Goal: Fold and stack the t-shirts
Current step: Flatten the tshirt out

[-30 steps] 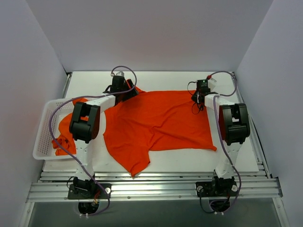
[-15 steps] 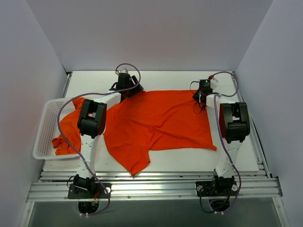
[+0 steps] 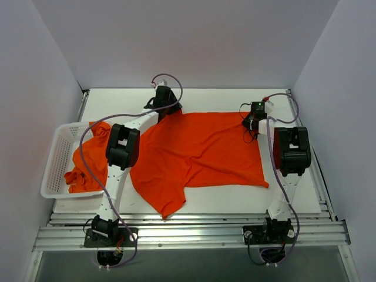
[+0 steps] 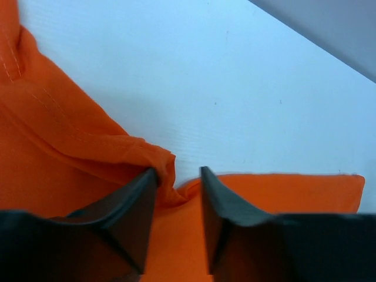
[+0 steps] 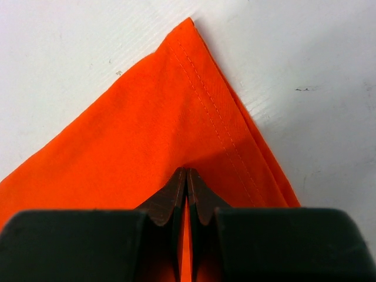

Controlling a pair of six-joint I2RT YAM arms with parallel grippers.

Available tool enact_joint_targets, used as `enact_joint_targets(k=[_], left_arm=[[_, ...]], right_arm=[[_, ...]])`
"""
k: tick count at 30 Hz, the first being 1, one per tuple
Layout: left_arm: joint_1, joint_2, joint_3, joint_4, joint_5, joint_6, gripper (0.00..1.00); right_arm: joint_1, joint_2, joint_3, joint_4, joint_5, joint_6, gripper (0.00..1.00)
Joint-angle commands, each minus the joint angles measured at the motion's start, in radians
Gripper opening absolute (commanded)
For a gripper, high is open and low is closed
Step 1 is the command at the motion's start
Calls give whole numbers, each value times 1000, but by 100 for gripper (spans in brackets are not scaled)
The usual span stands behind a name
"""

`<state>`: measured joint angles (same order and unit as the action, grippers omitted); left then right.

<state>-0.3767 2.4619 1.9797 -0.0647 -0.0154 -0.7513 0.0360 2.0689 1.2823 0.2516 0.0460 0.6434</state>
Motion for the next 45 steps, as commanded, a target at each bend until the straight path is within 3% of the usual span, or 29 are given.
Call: enact_joint_targets(k=[1,3,4,5,7,11,12,14,15,17,18,21,24,27,34,37,38,39,41,45], left_arm=[[-5,49,146,-59,-23,16,38],[-8,89,201,-92,-20,21,26],[-10,104,256,-101,-14,21,9],[-10,120,287,-124,-11,21,3],[-13,179,356,-148,-9,23,2],[-19,334,640,-242,-9,40,6],[-18,370,760,-241,6,41,14],[-14,423,823,-175,17,38,36],[-11,422,811,-140,64,40,63],[-10,378,773,-36,87,56,91],[-8,327,757,-18,97,70,97],[-8,176,705,-23,80,157,95],[-8,-39,511,-6,40,228,95],[-2,-226,211,6,-73,292,95],[51,-446,-226,90,-139,271,100],[81,-436,-347,98,-135,238,81],[96,-425,-361,97,-120,224,68],[104,-394,-378,94,-106,199,62],[117,-338,-381,88,-66,178,46],[124,-252,-326,63,-25,141,26]], right_arm=[[-2,13,-8,25,-14,7,0],[-10,13,-9,26,-18,9,0],[-13,14,-12,28,-21,9,0],[-18,13,-15,29,-24,10,0],[-28,11,-21,38,-32,12,0],[-31,11,-29,44,-35,15,0],[-31,11,-31,46,-35,15,0],[-31,11,-31,51,-35,15,0],[-31,11,-32,52,-35,15,0],[-31,10,-37,61,-64,16,0],[-31,8,-40,64,-66,15,0],[-31,2,-51,80,-63,12,0],[-31,-19,-54,74,-49,4,0],[-31,-62,-58,68,-17,-11,0],[-31,-79,-60,54,-20,-21,0],[-31,-72,-61,52,-23,-21,0],[-31,-70,-63,54,-21,-21,0],[-31,-61,-60,54,-20,-21,0],[-31,-50,-51,43,-14,-24,0],[-31,-7,6,17,-9,-30,0]])
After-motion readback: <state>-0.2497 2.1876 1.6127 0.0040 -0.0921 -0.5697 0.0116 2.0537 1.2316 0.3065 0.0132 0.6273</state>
